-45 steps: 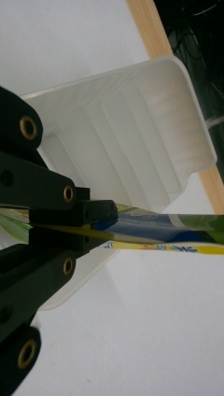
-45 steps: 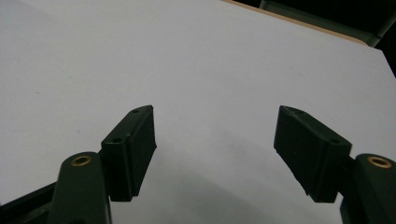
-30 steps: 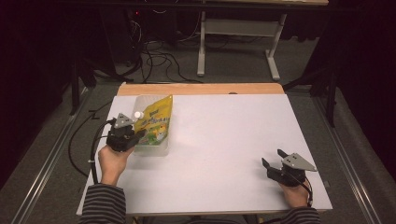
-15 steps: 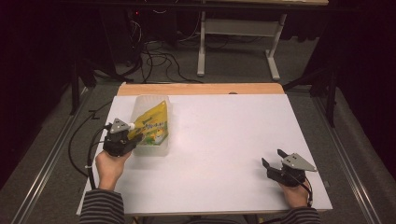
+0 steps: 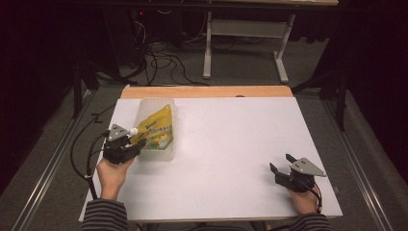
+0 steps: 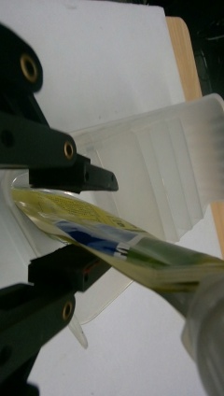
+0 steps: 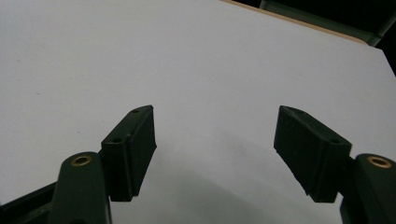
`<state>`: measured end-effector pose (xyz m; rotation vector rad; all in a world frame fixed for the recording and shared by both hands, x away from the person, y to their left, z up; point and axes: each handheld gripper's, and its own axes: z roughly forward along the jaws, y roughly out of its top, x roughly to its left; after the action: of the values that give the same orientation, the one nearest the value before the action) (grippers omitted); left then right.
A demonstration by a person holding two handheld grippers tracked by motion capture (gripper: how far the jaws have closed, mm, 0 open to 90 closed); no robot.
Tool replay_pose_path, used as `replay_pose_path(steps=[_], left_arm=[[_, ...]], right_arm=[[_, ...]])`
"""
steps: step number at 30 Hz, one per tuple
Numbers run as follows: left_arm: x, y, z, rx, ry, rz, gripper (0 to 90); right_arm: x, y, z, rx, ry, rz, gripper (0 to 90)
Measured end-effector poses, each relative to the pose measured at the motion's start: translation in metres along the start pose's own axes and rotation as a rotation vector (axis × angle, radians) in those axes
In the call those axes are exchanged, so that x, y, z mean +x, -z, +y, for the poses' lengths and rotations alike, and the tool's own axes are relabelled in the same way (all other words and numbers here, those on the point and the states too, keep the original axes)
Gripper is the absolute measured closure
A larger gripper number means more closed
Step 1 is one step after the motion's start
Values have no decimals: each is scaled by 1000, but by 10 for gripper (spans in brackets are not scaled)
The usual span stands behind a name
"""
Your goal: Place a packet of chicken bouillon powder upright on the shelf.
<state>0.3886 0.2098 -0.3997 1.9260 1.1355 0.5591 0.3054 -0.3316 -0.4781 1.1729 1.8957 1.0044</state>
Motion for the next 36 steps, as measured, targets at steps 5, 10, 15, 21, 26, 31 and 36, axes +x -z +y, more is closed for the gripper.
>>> replay_pose_path(steps=[5, 10, 15, 21, 26, 31, 36], left_arm=[[-2, 5, 0, -5, -2, 27, 528], [-1, 13, -4, -22, 12, 45, 488], [2, 23, -10, -29, 32, 68, 465], [-1, 32, -18, -52, 38, 77, 457], [-4, 42, -24, -77, 52, 80, 453], [-10, 49, -29, -97, 55, 68, 454], [-17, 52, -34, -117, 54, 58, 454]], right_arm=[[-1, 1, 0, -4, -18, 3, 300], [-1, 0, 0, 4, -10, 4, 300], [-2, 1, 0, -4, -14, 5, 300], [-2, 1, 0, -8, -13, 2, 300], [-1, 1, 0, -3, -10, 2, 301], [-1, 0, 0, -4, -8, 7, 301], [-2, 1, 0, -3, -18, 9, 301]])
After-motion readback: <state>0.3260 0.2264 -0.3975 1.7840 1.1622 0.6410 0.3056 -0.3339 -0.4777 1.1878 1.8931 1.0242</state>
